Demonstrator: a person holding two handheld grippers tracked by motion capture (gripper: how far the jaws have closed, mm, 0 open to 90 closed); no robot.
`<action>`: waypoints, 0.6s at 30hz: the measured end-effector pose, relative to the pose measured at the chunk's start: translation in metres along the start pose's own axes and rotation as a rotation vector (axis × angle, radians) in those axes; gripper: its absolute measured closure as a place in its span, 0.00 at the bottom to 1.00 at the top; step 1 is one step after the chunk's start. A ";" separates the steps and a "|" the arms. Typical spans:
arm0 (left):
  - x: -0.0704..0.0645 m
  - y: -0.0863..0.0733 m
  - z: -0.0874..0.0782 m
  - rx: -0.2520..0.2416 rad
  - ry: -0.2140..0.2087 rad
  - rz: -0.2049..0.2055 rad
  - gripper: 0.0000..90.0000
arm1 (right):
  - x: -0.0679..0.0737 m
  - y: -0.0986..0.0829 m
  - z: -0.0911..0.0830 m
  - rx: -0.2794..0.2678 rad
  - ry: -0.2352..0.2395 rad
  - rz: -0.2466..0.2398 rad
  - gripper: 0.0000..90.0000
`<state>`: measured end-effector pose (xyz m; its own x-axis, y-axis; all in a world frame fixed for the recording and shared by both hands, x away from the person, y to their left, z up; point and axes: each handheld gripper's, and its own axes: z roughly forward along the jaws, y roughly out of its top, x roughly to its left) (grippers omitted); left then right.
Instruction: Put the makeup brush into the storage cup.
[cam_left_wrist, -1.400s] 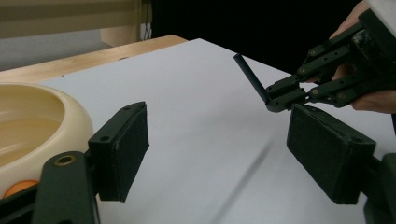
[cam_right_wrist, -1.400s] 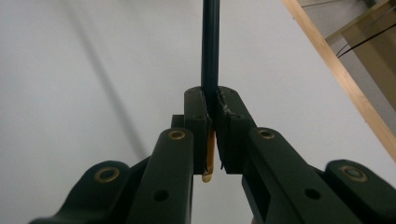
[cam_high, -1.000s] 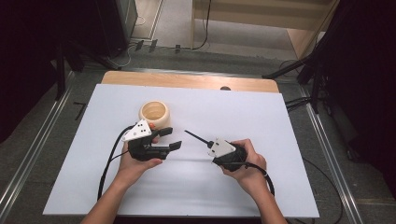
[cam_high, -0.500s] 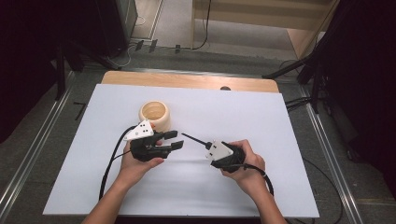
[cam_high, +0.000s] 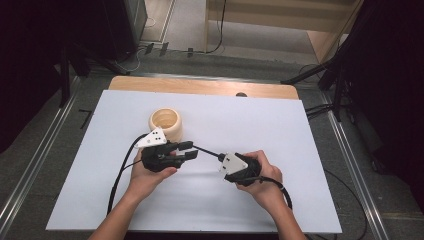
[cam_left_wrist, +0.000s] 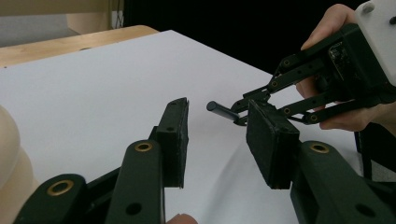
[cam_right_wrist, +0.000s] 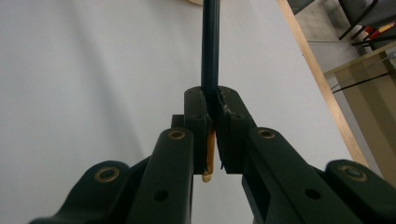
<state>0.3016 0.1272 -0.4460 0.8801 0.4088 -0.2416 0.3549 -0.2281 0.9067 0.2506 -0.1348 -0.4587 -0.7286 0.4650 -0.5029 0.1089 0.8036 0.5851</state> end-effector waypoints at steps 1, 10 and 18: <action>0.000 0.000 0.000 0.002 -0.003 -0.002 0.68 | 0.000 0.000 0.000 -0.002 0.001 -0.006 0.94; 0.002 0.000 0.003 0.016 -0.014 -0.017 0.73 | 0.002 0.001 0.000 -0.011 0.001 -0.028 0.94; 0.002 0.000 0.004 0.029 -0.018 -0.021 0.77 | 0.003 0.002 0.000 -0.016 -0.003 -0.047 0.94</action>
<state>0.3046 0.1241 -0.4478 0.8779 0.3976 -0.2670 0.3820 -0.2450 0.8911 0.2483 -0.1318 -0.4595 -0.7309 0.4280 -0.5316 0.0641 0.8185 0.5709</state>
